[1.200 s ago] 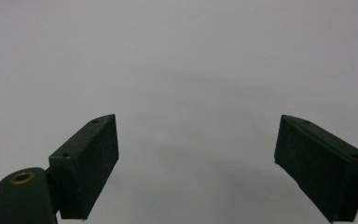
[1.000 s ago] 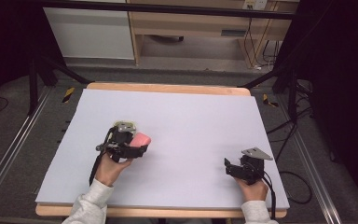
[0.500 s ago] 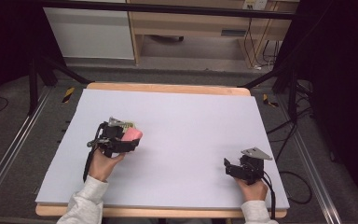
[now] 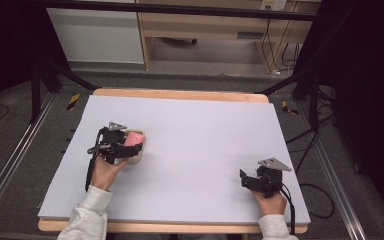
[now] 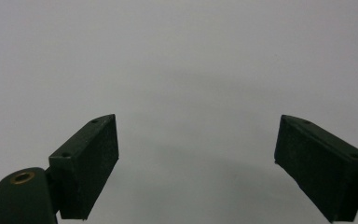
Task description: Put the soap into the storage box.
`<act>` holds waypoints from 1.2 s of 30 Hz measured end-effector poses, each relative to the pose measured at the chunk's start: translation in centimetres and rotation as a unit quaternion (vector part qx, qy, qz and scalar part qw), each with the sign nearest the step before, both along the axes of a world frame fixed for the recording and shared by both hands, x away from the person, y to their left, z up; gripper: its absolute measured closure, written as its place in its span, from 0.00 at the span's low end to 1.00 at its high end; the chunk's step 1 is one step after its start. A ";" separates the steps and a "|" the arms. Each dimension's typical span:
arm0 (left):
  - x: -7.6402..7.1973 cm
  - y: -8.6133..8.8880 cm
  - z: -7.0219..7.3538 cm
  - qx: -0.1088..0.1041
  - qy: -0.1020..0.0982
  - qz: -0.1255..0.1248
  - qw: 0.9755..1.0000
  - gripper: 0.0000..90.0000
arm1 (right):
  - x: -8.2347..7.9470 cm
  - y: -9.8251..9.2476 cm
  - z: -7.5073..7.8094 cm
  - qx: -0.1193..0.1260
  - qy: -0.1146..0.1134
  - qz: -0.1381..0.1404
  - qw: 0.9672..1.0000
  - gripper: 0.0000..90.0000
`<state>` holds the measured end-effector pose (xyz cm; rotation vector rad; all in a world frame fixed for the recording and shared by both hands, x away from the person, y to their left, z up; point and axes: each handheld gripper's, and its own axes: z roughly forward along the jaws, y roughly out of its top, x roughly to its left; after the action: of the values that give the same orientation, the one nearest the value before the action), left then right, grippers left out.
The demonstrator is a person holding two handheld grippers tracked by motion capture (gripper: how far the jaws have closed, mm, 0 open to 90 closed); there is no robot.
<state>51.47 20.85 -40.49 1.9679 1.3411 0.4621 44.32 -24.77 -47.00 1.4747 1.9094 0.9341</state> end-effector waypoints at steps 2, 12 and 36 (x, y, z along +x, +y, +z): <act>0.2 0.2 -0.1 -0.001 0.000 0.005 1.000 0.41 | 0.0 0.0 0.0 0.001 0.001 0.000 1.000 0.15; 1.2 0.9 -0.7 0.008 0.004 0.024 1.000 0.41 | 0.1 0.2 -0.1 0.000 0.004 0.001 1.000 0.15; 2.4 1.5 -2.0 0.022 0.027 0.055 0.998 0.41 | 0.1 0.2 -0.1 -0.001 0.005 0.003 1.000 0.15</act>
<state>53.91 22.31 -42.45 1.9614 1.4917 0.4969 44.45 -24.55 -47.09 1.4770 1.9225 0.9290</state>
